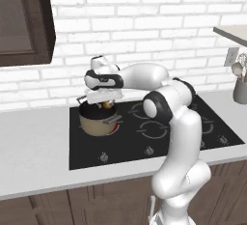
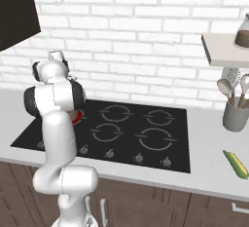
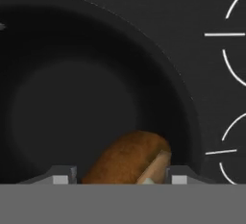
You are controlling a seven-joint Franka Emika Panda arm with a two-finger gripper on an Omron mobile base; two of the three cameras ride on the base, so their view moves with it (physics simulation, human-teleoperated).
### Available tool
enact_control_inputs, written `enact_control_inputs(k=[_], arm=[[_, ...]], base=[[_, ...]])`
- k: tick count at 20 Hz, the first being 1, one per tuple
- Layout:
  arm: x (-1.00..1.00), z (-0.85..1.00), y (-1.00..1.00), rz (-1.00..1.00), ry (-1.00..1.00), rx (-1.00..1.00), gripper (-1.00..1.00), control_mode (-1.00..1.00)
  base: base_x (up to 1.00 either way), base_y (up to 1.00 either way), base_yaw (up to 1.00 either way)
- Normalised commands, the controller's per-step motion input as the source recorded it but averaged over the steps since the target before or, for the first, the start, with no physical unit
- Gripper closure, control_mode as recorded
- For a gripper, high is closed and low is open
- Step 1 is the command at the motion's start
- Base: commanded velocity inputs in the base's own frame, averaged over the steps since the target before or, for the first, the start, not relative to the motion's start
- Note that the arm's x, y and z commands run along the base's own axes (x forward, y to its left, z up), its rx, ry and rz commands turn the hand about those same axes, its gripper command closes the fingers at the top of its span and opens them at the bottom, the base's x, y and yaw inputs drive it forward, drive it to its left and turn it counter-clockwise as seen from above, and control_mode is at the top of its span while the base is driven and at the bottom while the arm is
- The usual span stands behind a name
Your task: Put the corn and mushroom in the pot. Retrieve the spatula and lightly stir the vegetables in the pot.
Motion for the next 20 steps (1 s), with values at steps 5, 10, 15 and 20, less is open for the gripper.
enact_control_inputs(k=[5,10,15,20], arm=[[-0.01,0.00,-0.12,0.04,-0.11,0.33,-1.00,-1.00],[0.07,0.01,0.15,0.07,-0.11,0.32,-1.00,-1.00],[0.02,0.52,0.18,0.02,-0.16,0.20,-1.00,-1.00],[-0.72,1.00,-0.26,-0.01,-0.20,0.01,-1.00,-1.00]], base=[[0.00,0.00,0.00],[0.00,0.00,0.00],[0.00,0.00,0.00],[0.00,0.00,0.00]])
